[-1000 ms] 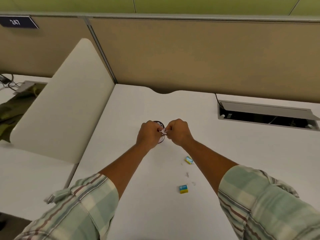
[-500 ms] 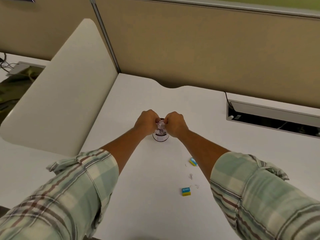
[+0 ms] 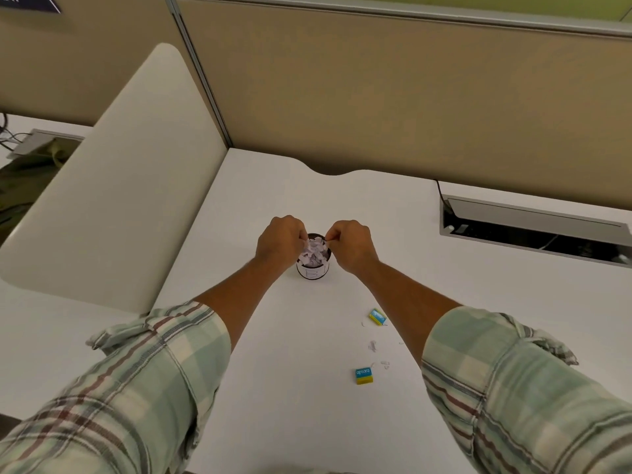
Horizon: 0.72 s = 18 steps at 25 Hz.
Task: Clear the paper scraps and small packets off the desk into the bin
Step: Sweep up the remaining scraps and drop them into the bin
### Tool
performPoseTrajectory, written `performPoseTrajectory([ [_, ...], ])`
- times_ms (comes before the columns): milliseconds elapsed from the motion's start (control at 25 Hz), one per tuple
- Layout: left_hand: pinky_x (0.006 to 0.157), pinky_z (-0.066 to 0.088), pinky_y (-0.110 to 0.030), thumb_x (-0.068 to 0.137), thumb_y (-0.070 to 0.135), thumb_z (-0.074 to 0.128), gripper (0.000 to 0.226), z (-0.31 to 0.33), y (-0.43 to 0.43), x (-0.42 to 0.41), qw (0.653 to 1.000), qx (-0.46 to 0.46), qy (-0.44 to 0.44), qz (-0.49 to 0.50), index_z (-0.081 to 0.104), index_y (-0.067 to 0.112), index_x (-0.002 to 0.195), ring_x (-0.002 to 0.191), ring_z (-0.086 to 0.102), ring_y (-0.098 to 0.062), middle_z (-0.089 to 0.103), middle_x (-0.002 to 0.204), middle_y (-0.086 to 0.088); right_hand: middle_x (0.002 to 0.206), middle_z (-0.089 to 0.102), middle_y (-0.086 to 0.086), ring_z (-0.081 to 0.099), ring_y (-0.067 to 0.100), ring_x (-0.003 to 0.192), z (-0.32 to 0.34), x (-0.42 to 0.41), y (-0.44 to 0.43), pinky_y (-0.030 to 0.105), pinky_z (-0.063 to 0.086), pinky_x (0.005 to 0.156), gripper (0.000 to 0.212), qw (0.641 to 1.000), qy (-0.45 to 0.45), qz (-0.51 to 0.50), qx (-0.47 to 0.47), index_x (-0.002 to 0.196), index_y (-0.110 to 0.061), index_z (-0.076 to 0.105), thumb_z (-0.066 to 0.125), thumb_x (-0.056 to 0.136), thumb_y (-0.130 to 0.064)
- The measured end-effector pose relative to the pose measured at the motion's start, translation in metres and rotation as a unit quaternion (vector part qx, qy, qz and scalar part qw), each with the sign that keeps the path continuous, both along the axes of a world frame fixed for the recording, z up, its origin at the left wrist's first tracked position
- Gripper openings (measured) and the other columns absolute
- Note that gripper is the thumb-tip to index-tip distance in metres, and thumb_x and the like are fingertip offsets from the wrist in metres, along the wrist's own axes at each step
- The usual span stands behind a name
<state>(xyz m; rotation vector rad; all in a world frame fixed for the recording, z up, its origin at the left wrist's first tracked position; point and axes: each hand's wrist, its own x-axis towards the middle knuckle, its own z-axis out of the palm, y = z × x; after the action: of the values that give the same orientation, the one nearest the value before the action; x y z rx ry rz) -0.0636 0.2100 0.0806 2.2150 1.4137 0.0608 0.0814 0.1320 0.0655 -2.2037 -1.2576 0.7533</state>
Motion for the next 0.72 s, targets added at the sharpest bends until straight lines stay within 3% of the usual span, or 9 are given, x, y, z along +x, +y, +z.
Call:
performPoseTrajectory([
  [200,0.077,0.060,-0.040,0.093,0.005,0.058,0.020,-0.001,-0.010,-0.004,0.999,0.014,-0.050,0.017,0.077,0.011,0.093,0.086,0.070,-0.026,0.076,0.095,-0.008,0.079,0.069,-0.005,0.068,0.017,0.076,-0.002,0.019,-0.030,0.032,0.060,0.076,0.010,0.995,0.059,-0.060,0.044,0.086,-0.011,0.074,0.067,0.086,-0.003],
  [440,0.070,0.055,-0.030,0.088,0.011,0.068,0.009,-0.008,-0.048,-0.005,0.983,0.065,-0.172,0.008,0.074,0.013,0.081,0.073,0.065,-0.012,0.073,0.081,0.004,0.079,0.074,0.001,0.072,0.022,0.073,-0.012,0.059,-0.103,0.042,0.063,0.076,0.010,0.982,0.106,-0.150,0.032,0.084,-0.013,0.074,0.069,0.084,-0.005],
  [600,0.070,0.046,-0.022,0.091,0.019,0.066,0.014,-0.018,-0.084,0.005,0.976,0.093,-0.195,-0.041,0.068,0.016,0.077,0.071,0.057,-0.009,0.066,0.076,0.006,0.079,0.074,0.000,0.072,0.021,0.074,-0.021,0.085,-0.158,0.040,0.063,0.076,0.011,0.977,0.095,-0.189,0.005,0.084,-0.014,0.074,0.068,0.084,-0.005],
  [720,0.070,0.051,-0.028,0.092,0.020,0.068,0.011,-0.039,-0.112,0.010,0.978,0.062,-0.187,-0.068,0.070,0.014,0.083,0.072,0.057,-0.011,0.066,0.079,0.002,0.079,0.072,-0.006,0.072,0.021,0.078,-0.029,0.104,-0.206,0.034,0.061,0.070,0.016,0.972,0.066,-0.221,-0.037,0.081,-0.017,0.073,0.063,0.086,-0.005],
])
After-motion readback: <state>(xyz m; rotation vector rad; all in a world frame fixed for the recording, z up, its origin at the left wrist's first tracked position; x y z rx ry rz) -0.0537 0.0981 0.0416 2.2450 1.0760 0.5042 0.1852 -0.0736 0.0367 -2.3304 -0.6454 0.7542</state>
